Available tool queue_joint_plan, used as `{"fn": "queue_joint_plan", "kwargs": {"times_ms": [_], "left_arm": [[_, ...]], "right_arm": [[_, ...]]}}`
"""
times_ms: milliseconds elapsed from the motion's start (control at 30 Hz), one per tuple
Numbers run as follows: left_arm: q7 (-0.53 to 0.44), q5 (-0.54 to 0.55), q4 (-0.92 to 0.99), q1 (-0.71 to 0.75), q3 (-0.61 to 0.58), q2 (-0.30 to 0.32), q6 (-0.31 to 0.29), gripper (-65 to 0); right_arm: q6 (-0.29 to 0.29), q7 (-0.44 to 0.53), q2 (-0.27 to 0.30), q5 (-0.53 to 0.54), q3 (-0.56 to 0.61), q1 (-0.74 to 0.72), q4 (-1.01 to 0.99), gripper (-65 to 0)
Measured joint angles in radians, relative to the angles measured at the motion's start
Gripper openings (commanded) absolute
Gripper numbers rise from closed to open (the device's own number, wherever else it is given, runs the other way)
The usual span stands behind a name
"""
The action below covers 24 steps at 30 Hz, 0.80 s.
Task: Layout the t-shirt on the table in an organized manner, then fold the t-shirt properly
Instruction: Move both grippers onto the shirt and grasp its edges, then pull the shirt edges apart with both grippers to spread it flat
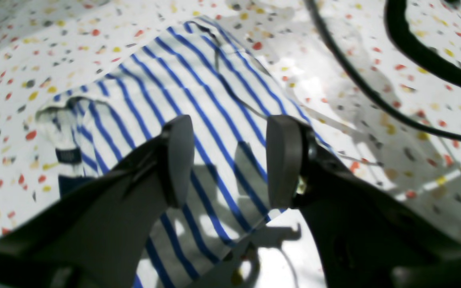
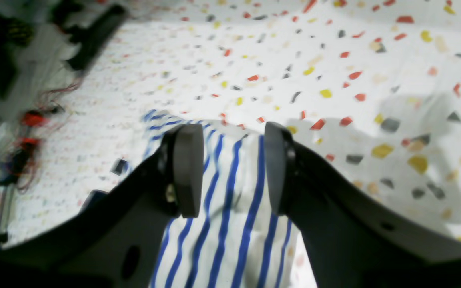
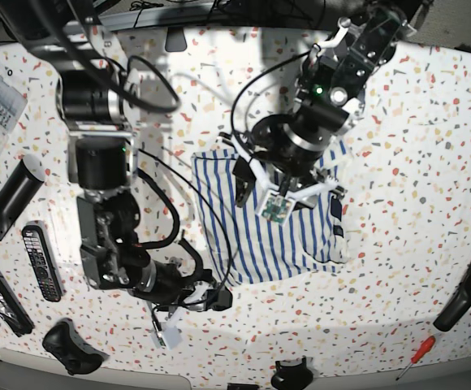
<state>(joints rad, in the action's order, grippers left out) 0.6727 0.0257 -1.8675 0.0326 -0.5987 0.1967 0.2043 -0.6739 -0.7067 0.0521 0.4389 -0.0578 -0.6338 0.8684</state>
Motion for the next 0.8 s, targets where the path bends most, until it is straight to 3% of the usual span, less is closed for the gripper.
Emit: {"fn": "queue_joint_plan", "kwargs": {"times_ms": [200,400,467,567,700,800], "left_arm": [[0.01,-0.049,0.118,0.036,0.0,-0.026,-0.003,-38.1],[0.008,-0.052,0.136,0.033,-0.001,-0.032,0.0,-38.1],[0.008,-0.056,0.136,0.033,-0.001,-0.029,-0.002,-38.1],[0.006,-0.156,0.148,0.033,-0.002,-0.004,-0.003,-38.1],[0.001,-0.219,0.193,0.028,-0.002,0.076,0.032,-38.1],[-0.013,-0.254,0.233,0.028,-0.002,0.129,0.049,-38.1]], "right_arm": [[0.001,0.147,-0.088,-0.202,0.003,-0.07,-0.191,-40.7],[0.013,0.195,-0.112,-0.353,0.003,-0.07,-0.308,-40.7],[0.014,0.201,-0.105,-0.368,0.003,-0.063,-0.338,-40.7],[0.015,0.184,-0.099,-0.361,0.003,-0.047,-0.338,-40.7],[0.008,0.137,-0.079,-0.356,0.003,-0.047,-0.331,-40.7],[-0.003,0.068,-0.059,-0.267,0.003,-0.044,-0.325,-40.7]]}}
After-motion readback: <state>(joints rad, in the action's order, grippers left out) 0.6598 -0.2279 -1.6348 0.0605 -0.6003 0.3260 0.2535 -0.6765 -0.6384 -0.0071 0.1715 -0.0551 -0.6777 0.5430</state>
